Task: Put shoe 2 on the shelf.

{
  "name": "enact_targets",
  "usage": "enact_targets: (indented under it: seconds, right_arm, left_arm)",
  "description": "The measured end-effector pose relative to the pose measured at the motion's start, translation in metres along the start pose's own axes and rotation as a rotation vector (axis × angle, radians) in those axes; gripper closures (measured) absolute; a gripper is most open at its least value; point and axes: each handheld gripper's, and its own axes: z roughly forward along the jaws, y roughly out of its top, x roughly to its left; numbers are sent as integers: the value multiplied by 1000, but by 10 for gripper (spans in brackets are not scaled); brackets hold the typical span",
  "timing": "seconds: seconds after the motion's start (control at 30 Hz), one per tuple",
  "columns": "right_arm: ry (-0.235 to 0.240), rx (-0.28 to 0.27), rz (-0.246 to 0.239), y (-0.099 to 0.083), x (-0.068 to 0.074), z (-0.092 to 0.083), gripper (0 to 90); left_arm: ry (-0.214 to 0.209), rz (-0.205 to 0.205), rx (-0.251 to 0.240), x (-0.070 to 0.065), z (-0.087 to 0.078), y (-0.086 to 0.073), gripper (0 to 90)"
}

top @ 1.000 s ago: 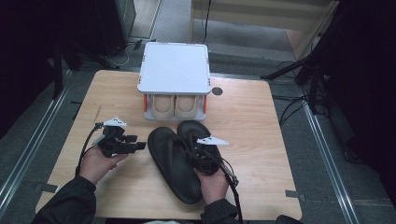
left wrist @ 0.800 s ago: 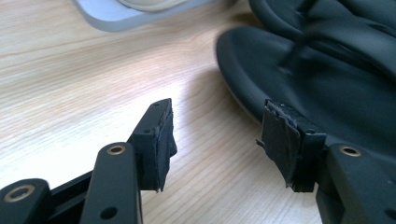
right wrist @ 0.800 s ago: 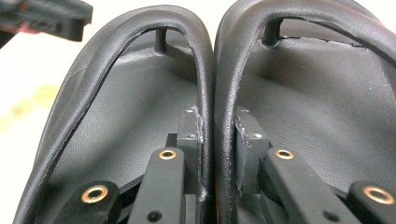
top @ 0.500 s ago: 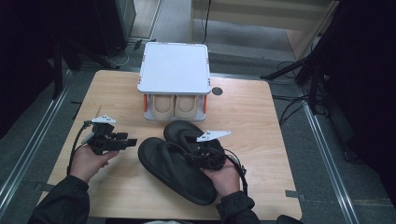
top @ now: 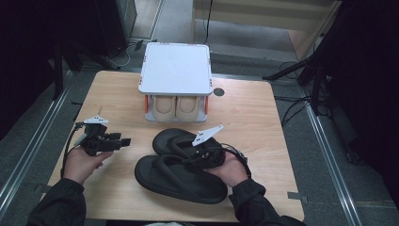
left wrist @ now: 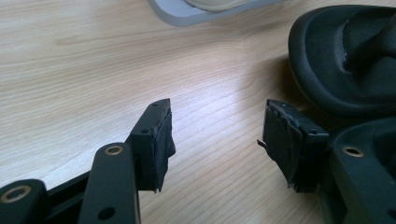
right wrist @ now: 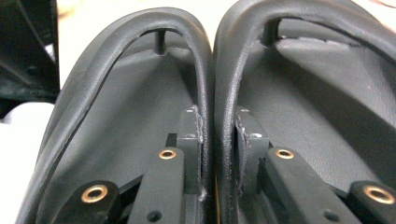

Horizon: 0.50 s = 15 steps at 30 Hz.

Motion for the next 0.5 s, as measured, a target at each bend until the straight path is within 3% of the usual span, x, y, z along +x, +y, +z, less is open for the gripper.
enact_targets:
  seconds: [0.2,0.5]
  right_arm:
    - [88,-21,-28,15,-7,0,761]
    - [142,-34,-64,46,-13,-5,760]
  left_arm:
    - [12,-12,-3,3,-4,-4,428]
    - [27,-29,-6,5,-11,-12,427]
